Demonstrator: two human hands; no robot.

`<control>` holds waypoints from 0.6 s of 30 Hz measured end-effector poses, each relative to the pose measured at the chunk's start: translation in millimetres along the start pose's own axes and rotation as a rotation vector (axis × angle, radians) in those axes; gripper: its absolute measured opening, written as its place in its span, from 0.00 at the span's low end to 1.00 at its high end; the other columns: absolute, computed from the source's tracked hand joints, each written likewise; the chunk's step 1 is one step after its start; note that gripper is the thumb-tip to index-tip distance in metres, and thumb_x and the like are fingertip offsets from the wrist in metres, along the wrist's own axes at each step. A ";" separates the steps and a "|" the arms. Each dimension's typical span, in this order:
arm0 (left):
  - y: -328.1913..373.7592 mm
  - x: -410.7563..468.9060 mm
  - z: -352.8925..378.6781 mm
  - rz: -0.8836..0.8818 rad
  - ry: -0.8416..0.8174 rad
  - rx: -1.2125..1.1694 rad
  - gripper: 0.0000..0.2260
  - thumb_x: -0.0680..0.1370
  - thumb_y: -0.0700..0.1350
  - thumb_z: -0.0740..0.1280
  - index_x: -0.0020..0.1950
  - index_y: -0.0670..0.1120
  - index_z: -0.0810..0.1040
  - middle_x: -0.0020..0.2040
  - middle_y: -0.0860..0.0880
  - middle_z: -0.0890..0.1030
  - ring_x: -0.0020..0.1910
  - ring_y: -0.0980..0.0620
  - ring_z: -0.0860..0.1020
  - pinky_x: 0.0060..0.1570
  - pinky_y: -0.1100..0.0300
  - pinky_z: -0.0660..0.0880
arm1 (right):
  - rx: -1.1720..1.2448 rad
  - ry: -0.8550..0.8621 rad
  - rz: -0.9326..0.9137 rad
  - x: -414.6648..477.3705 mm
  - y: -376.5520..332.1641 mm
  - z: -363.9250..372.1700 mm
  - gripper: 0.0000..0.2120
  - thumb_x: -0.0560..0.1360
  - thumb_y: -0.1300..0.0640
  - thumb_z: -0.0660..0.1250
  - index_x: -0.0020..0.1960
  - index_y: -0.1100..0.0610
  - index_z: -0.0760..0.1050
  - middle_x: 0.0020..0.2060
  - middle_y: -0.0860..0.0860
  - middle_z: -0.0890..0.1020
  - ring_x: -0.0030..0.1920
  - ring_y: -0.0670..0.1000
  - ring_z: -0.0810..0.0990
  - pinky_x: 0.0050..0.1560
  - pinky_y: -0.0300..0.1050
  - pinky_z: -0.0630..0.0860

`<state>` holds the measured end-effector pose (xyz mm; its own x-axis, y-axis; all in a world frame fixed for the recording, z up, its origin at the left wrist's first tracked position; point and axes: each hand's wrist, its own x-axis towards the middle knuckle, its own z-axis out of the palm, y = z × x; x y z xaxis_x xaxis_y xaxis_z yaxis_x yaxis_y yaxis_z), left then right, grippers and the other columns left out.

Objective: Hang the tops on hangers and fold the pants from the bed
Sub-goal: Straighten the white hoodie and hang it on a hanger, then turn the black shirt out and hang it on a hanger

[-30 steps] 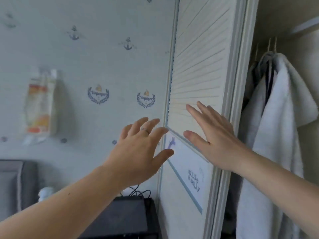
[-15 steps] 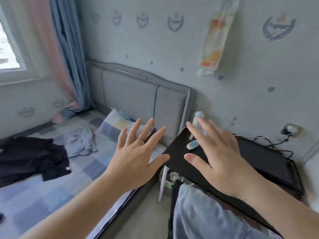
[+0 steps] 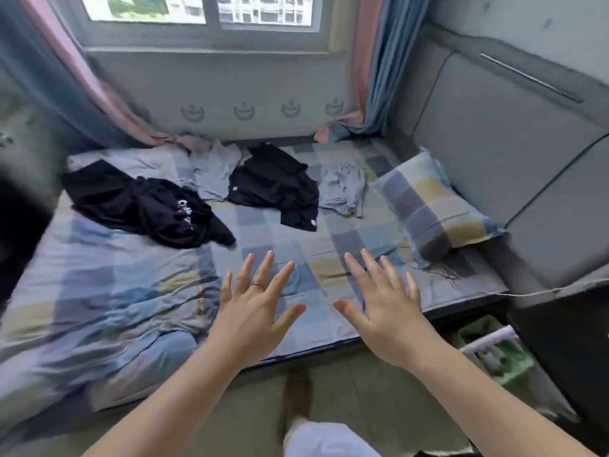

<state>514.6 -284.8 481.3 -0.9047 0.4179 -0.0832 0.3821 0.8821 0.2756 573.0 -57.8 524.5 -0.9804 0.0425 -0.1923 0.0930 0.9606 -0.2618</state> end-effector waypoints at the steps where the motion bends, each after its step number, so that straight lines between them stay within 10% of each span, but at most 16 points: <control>1: -12.5 4.7 3.8 -0.032 -0.007 0.002 0.39 0.67 0.77 0.28 0.78 0.67 0.35 0.79 0.58 0.32 0.78 0.51 0.29 0.76 0.43 0.34 | 0.006 -0.015 -0.025 17.2 -6.6 6.2 0.35 0.78 0.28 0.44 0.78 0.35 0.33 0.80 0.41 0.36 0.79 0.47 0.33 0.76 0.60 0.33; 18: -177.4 166.4 -2.4 -0.371 -0.096 -0.058 0.35 0.74 0.73 0.41 0.80 0.65 0.44 0.82 0.56 0.40 0.79 0.51 0.34 0.76 0.42 0.38 | 0.023 -0.249 -0.262 293.1 -98.2 39.0 0.35 0.79 0.30 0.46 0.80 0.38 0.35 0.81 0.42 0.38 0.80 0.51 0.36 0.77 0.63 0.35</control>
<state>295.9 -372.3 420.9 -0.9566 0.0937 -0.2758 0.0185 0.9645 0.2635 283.3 -150.4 457.0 -0.8993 -0.2752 -0.3399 -0.1491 0.9235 -0.3535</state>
